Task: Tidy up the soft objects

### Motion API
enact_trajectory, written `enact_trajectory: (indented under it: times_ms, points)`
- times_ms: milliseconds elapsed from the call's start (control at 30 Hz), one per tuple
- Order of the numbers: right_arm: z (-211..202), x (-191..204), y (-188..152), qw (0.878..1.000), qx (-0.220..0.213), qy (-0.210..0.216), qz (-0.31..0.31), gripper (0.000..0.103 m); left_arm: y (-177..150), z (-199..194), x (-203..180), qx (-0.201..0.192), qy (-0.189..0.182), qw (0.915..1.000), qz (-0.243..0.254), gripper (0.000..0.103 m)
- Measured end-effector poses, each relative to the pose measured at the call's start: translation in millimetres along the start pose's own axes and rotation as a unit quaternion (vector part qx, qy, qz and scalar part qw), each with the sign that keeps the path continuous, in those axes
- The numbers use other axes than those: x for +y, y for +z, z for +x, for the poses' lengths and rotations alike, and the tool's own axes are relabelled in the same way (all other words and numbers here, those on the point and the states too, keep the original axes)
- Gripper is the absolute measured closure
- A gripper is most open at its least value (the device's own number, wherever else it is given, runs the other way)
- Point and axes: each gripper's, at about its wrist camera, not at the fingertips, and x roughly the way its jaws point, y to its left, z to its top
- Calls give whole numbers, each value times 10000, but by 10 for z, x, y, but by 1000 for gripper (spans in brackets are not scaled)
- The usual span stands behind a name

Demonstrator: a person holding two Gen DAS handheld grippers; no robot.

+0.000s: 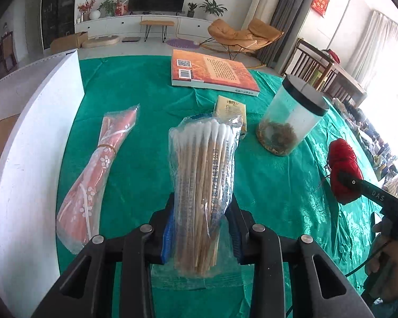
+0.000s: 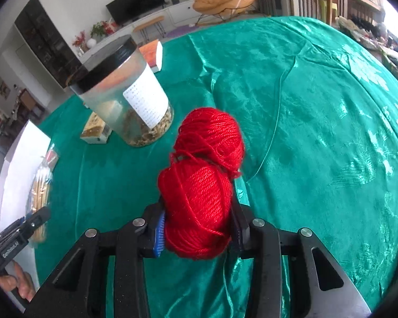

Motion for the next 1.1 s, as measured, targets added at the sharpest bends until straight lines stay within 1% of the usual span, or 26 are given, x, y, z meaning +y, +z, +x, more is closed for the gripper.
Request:
enact_trajectory:
  times_ms: [67,133,167,233,300,367,467,500,567,600,633,667,700,733,800,833,900,967,1000,1033,1100]
  points:
    - [-236,16,88,9986,-444,-216,-163,62,79,-261,57,-171,-251,9995,-124,69]
    - [-496,96,185,9964,-743,-285,-294,62,140,-574,136,-375,-426,9983,-136,69]
    - [-633,178,231,9948,-878,-283,-431,62,156,-750,198,-498,-454,9977,-115,69]
    - [-881,444,257,9916,-1028,-147,-771,62,160,-1098,389,-732,-337,9967,-66,69]
    - [-1097,813,232,9882,-1078,265,-1058,62,112,-1420,661,-911,-40,9958,-66,69]
    - [-1272,1247,159,9824,-1033,906,-1265,62,23,-1693,986,-997,432,9940,-86,69]
    - [-1459,1997,-58,9651,-863,1873,-1612,62,-185,-1981,1477,-951,1189,9882,-185,68]
    - [-1490,2253,-157,9577,-745,2187,-1717,62,-262,-2036,1622,-899,1433,9853,-233,65]
    - [-1506,2729,-378,9412,-467,2755,-1898,61,-415,-2065,1873,-803,1906,9779,-311,48]
    - [-1487,2955,-500,9322,-300,3018,-1974,58,-509,-2066,1990,-779,2100,9739,-380,19]
    - [-1448,3150,-615,9237,-130,3240,-2039,50,-587,-2060,2087,-804,2219,9706,-470,2]
    - [-1400,3308,-719,9165,31,3408,-2097,43,-652,-2066,2162,-892,2266,9683,-555,1]
    - [-1334,3424,-834,9102,204,3520,-2174,28,-701,-2070,2203,-939,2282,9672,-609,1]
    - [-1287,3484,-916,9099,278,3491,-2222,27,-745,-2073,2236,-956,2279,9669,-638,1]
    - [-1190,3429,-1051,9156,236,3306,-2275,27,-804,-2051,2251,-1022,2221,9674,-667,1]
    - [-1149,3324,-1094,9215,165,3143,-2273,27,-812,-2026,2224,-1042,2172,9681,-683,1]
    - [-1048,3060,-1113,9391,-54,2611,-2231,26,-807,-1968,2137,-1042,2000,9718,-688,1]
    - [-936,2670,-1121,9573,-318,1898,-2157,24,-761,-1897,1952,-1050,1801,9762,-593,1]
    - [-859,2452,-1123,9652,-485,1412,-2145,24,-746,-1885,1856,-1064,1727,9779,-513,1]
    - [-767,2224,-1100,9711,-595,914,-2124,24,-734,-1874,1733,-1080,1656,9794,-413,1]
    - [-527,1789,-1094,9777,-596,19,-2011,24,-697,-1830,1491,-1106,1505,9822,-205,1]
